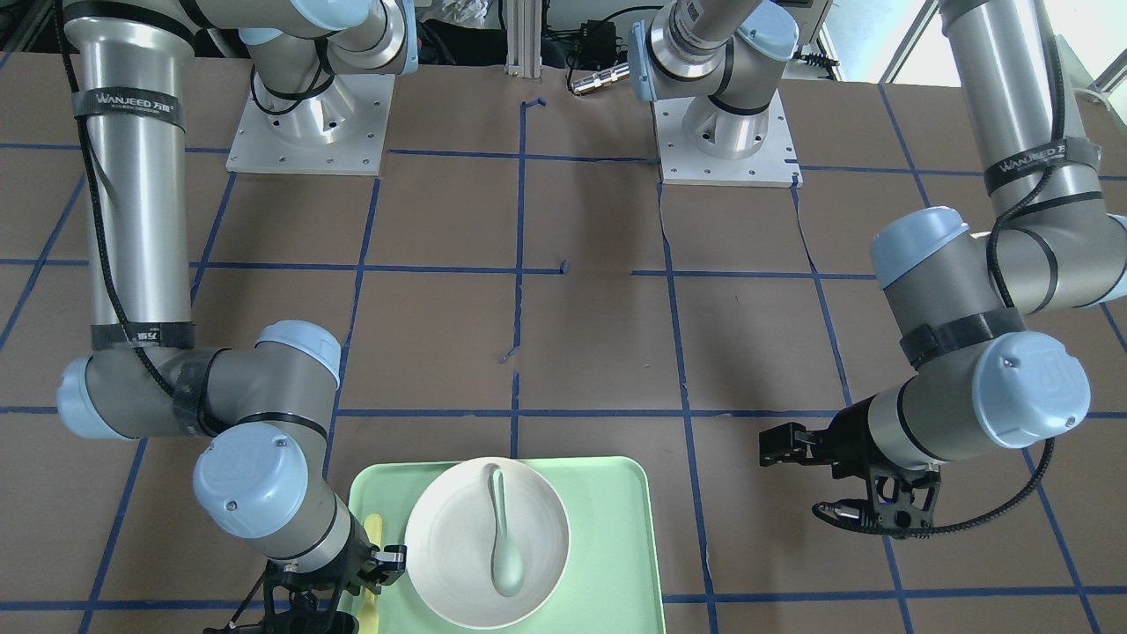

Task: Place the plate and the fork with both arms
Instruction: 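Lower the fork onto the tray and open the right gripper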

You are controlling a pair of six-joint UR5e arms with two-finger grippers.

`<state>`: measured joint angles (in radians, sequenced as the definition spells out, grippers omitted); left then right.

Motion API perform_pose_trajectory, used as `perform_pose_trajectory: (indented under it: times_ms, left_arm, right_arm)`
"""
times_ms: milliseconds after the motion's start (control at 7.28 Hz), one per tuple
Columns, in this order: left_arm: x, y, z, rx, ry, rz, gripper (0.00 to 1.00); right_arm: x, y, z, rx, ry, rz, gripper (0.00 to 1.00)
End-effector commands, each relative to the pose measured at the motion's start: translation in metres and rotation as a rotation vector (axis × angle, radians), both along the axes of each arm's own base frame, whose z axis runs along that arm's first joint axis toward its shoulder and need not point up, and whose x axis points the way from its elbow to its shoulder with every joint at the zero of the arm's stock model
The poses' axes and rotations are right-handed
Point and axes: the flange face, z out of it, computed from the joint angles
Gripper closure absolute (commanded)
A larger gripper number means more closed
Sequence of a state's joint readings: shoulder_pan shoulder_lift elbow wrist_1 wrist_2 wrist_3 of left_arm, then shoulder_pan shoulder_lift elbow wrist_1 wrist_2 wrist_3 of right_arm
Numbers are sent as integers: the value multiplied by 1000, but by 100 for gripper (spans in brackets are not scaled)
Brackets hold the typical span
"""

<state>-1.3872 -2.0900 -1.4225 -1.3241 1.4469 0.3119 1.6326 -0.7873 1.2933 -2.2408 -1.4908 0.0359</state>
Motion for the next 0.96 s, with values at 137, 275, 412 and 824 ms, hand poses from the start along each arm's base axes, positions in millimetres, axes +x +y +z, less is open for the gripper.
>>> perform_pose_trajectory:
  times_ms: [137,275,412,824]
  left_arm:
    - [-7,5,27,-35,-11,-9,0]
    - [-12,11,47,-52,-30,-4,0]
    - [-17,20,67,-51,-97,54,0]
    - [-94,56,109,-31,-122,228,0]
  right_arm:
    - [-3,27,36,28,9,-2,0]
    - [-5,52,70,102,23,-2,0]
    - [-7,74,116,103,26,-2,0]
    - [-17,155,222,225,136,-1,0]
